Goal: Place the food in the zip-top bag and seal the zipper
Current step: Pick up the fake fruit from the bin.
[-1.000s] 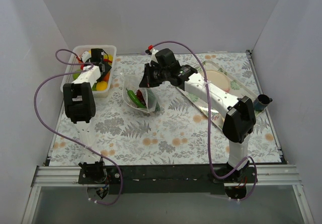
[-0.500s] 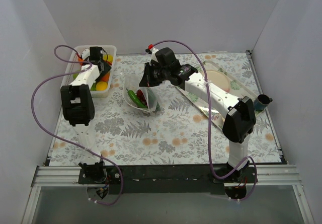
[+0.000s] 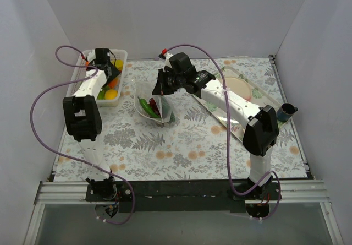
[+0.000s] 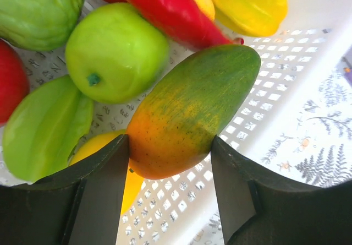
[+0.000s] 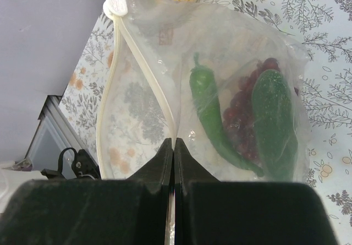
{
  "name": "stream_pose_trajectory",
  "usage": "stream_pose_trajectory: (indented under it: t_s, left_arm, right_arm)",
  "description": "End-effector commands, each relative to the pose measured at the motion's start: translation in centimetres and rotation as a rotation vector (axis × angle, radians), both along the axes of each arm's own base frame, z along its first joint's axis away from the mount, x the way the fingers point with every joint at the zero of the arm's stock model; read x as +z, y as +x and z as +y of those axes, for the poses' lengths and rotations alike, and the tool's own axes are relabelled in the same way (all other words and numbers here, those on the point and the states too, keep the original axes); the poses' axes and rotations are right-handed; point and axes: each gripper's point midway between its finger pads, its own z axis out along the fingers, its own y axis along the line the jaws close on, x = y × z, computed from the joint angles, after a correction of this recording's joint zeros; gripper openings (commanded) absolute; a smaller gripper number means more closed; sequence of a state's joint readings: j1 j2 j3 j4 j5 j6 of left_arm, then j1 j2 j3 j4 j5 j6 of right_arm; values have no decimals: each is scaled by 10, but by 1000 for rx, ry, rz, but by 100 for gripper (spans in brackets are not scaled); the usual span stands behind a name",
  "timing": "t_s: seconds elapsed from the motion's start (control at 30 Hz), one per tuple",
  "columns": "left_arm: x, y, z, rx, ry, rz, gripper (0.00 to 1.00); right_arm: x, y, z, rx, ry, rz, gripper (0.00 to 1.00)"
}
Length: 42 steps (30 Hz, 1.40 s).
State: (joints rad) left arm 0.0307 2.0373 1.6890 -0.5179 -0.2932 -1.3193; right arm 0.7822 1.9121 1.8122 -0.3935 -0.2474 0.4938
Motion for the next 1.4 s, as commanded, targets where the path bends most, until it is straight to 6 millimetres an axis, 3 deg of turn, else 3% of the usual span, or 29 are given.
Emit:
stream_pose_trajectory:
  t_s: [0.0, 0.23, 0.8, 1.07, 1.37]
  left_arm:
    - [55, -10, 8, -1, 50, -83, 33]
    - [55, -27, 8, -1, 52, -64, 33]
    - [109, -81, -15, -103, -14, -146, 33]
    - [141, -123, -41, -200, -102, -226, 33]
    - [153, -161, -75, -329, -234, -282, 34]
  right_arm:
    - [15, 4, 7, 7, 27, -42, 1]
    - [8, 7, 9, 6, 14, -40, 1]
    - [-12, 38, 44, -35, 111, -54, 1]
    - [-2, 48, 49, -79, 134, -64, 1]
    - [-5, 49, 53, -101, 123, -63, 1]
